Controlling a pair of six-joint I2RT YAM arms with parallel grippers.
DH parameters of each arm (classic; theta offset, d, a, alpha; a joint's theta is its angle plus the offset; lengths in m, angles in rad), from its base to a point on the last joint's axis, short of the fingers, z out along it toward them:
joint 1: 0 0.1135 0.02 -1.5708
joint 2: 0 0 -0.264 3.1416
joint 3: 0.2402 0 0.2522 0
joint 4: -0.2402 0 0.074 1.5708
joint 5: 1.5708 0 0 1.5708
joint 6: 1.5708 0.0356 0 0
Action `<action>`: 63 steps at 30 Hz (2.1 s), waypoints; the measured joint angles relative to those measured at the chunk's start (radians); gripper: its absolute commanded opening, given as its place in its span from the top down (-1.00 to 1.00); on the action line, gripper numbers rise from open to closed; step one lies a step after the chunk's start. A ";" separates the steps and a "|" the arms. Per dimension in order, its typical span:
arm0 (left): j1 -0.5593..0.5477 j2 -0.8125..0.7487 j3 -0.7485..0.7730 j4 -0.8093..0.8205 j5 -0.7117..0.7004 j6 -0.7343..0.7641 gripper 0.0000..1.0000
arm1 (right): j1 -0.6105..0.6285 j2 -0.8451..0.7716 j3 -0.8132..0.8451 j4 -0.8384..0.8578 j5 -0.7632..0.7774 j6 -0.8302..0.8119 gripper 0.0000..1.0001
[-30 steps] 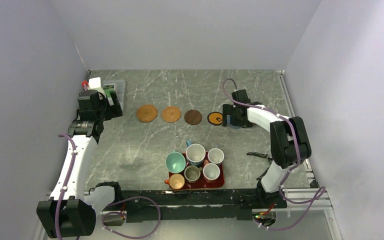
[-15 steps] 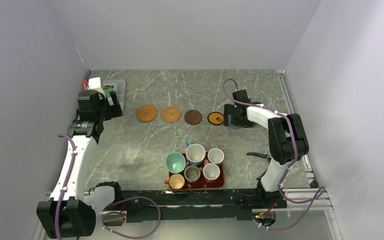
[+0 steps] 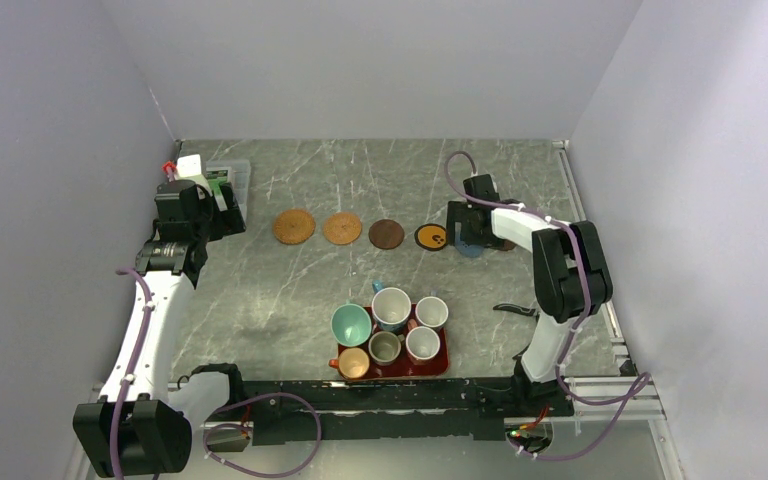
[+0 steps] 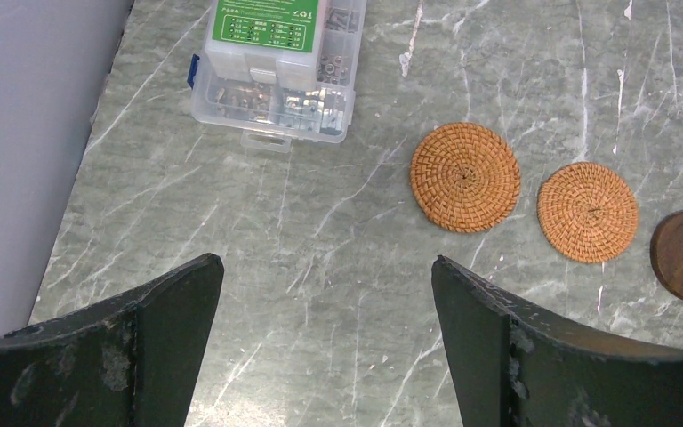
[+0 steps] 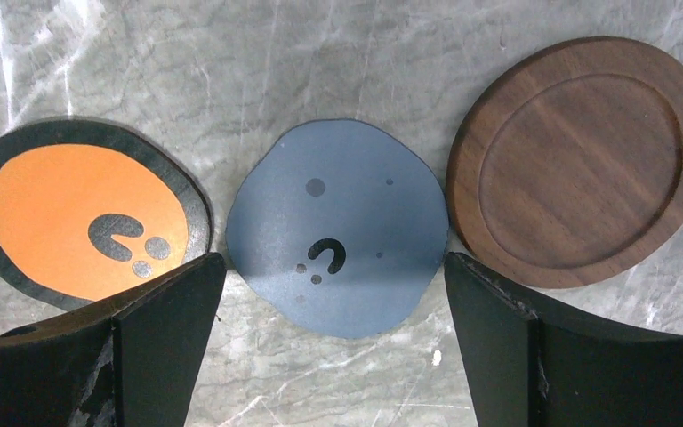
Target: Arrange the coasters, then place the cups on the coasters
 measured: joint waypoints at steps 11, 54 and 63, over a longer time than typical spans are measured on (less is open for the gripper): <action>0.000 0.000 0.000 0.000 -0.007 0.000 -0.87 | -0.009 0.014 0.013 0.016 0.027 0.014 -0.99; 0.000 -0.021 0.000 0.000 -0.007 0.000 -0.87 | -0.030 -0.121 -0.084 -0.045 -0.008 0.018 -0.95; 0.000 -0.021 0.000 0.000 -0.007 -0.007 -0.87 | -0.019 -0.115 -0.084 -0.050 -0.007 0.018 -0.79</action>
